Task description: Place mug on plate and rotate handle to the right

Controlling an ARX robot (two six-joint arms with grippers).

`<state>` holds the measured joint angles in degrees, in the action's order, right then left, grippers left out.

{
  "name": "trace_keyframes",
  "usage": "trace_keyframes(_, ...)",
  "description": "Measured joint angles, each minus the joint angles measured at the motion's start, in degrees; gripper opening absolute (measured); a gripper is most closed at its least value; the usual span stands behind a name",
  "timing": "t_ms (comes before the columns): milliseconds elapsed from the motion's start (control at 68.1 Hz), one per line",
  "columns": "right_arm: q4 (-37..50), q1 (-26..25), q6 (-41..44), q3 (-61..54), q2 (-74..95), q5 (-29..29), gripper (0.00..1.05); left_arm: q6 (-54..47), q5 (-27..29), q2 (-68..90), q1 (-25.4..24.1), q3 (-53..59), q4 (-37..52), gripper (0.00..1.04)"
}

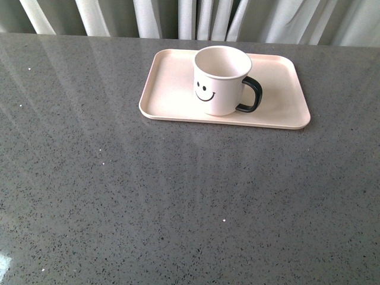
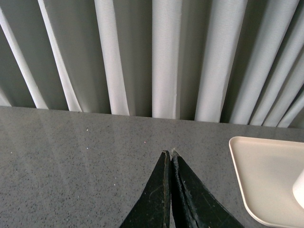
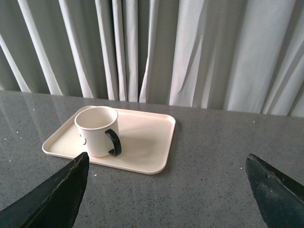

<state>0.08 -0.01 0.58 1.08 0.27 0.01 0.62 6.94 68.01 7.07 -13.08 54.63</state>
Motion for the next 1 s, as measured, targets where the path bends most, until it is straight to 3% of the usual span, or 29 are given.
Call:
trace_keyframes(206, 0.0, 0.0, 0.0, 0.0, 0.0, 0.0, 0.96, 0.0, -2.4, -9.8, -2.4, 5.7, -4.3, 0.01)
trace_keyframes(250, 0.0, 0.0, 0.0, 0.0, 0.0, 0.0, 0.96, 0.0, -5.1, -11.7, -4.0, 6.6, -5.5, 0.01)
trace_keyframes(367, 0.0, 0.0, 0.0, 0.0, 0.0, 0.0, 0.96, -0.1, -6.5, -13.3, -6.8, 9.7, -3.7, 0.01)
trace_keyframes(999, 0.0, 0.0, 0.0, 0.0, 0.0, 0.0, 0.96, -0.2, -7.0, -39.1, -6.9, 12.3, -26.1, 0.01)
